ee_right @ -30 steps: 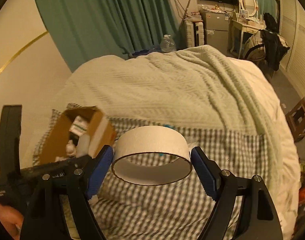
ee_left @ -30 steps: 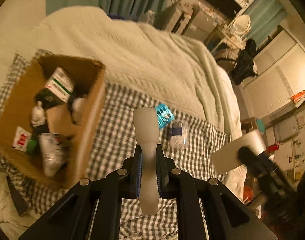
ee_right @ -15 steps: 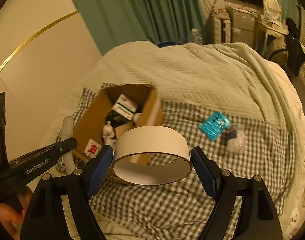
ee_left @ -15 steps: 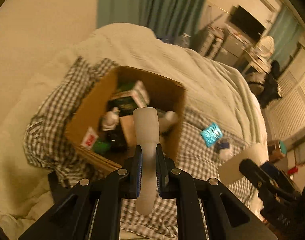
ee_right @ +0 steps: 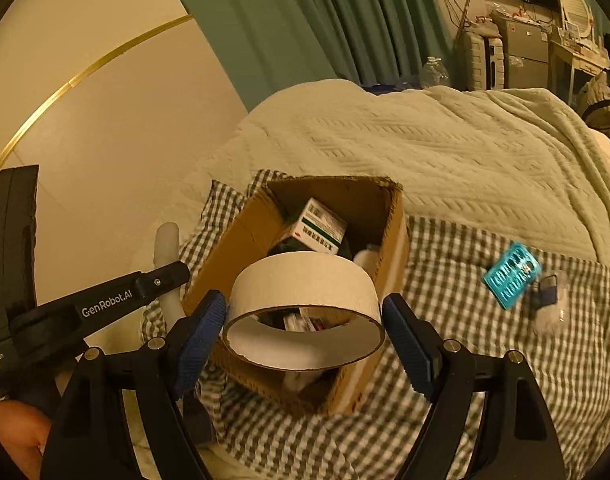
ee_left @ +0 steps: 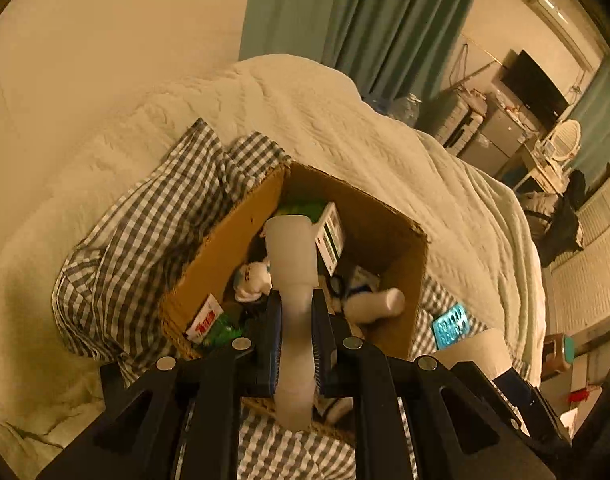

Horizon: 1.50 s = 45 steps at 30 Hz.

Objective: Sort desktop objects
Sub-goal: 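Carry tube and tape roll over the box and open both tools, then withdraw both open tools toward the teal blister pack and clear cup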

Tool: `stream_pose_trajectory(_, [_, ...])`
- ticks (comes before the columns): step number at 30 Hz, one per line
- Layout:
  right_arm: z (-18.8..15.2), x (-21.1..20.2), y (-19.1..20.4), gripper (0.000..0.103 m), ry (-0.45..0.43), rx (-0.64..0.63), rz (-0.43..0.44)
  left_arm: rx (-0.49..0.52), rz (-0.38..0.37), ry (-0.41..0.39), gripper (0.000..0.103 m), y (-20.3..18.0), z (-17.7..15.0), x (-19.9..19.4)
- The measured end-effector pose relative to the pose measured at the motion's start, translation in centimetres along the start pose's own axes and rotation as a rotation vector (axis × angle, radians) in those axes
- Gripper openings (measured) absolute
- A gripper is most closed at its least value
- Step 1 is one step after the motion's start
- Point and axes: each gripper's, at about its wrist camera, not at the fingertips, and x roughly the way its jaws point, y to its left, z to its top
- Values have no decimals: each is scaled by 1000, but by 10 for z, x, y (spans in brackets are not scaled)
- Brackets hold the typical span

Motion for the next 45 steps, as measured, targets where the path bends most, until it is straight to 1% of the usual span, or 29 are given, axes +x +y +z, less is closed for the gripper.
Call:
stream_pose_trajectory(4, [6,10,-10,82,-4,35,17,-3,10,15,19,-5,6,14])
stream_pose_trajectory(6, [8,12,-15,82,-9,48,23,16,17,16,25,-11,8,18])
stream_pose_trajectory(7, [9,12,-17,83,-13,50,27,26,26,18,39,-15,9,20])
stream_pose_trajectory(8, [10,11,-20,84,-18,52,21,30,31,17,63,-17,9,21])
stream_pose_trajectory(9, [12,11,-22,88,-19,50,9,31,46,7,70,-20,9,21])
stream_pose_trajectory(10, [14,9,-24,88,-21,48,5,25,63,-21,73,-23,8,19])
stream_pose_trajectory(11, [15,7,-26,88,-26,44,6,21,70,-34,73,-26,8,18])
stream_pose_trajectory(14, [18,-4,-34,88,-40,27,-21,27,71,-20,73,-38,5,18])
stream_pose_trajectory(16, [19,-10,-42,88,-43,24,-35,41,71,-26,73,-49,-1,16])
stream_pose_trajectory(21, [16,-33,-75,88,-43,51,-98,151,66,-30,73,-94,-25,10])
stream_pose_trajectory(23, [13,-45,-92,88,-42,67,-132,190,52,-33,78,-112,-36,7])
stream_pose_trajectory(26, [7,-61,-119,88,-42,87,-171,240,18,-43,80,-139,-57,8])
stream_pose_trajectory(31, [-5,-83,-176,88,-28,145,-243,372,5,3,80,-193,-95,32])
stream_pose_trajectory(33, [-8,-88,-203,88,-22,194,-263,417,2,20,80,-209,-109,41])
stream_pose_trajectory(34, [-10,-89,-217,88,-17,225,-270,449,4,42,80,-220,-116,51])
stream_pose_trajectory(36, [-14,-87,-241,88,3,285,-275,482,7,70,80,-233,-124,66])
stream_pose_trajectory(39, [-20,-77,-273,88,39,358,-267,490,12,100,80,-243,-131,91])
stream_pose_trajectory(43, [-23,-56,-299,88,93,370,-277,477,7,156,80,-257,-137,129])
stream_pose_trajectory(45, [-24,-45,-310,88,113,372,-279,489,8,172,80,-264,-140,146])
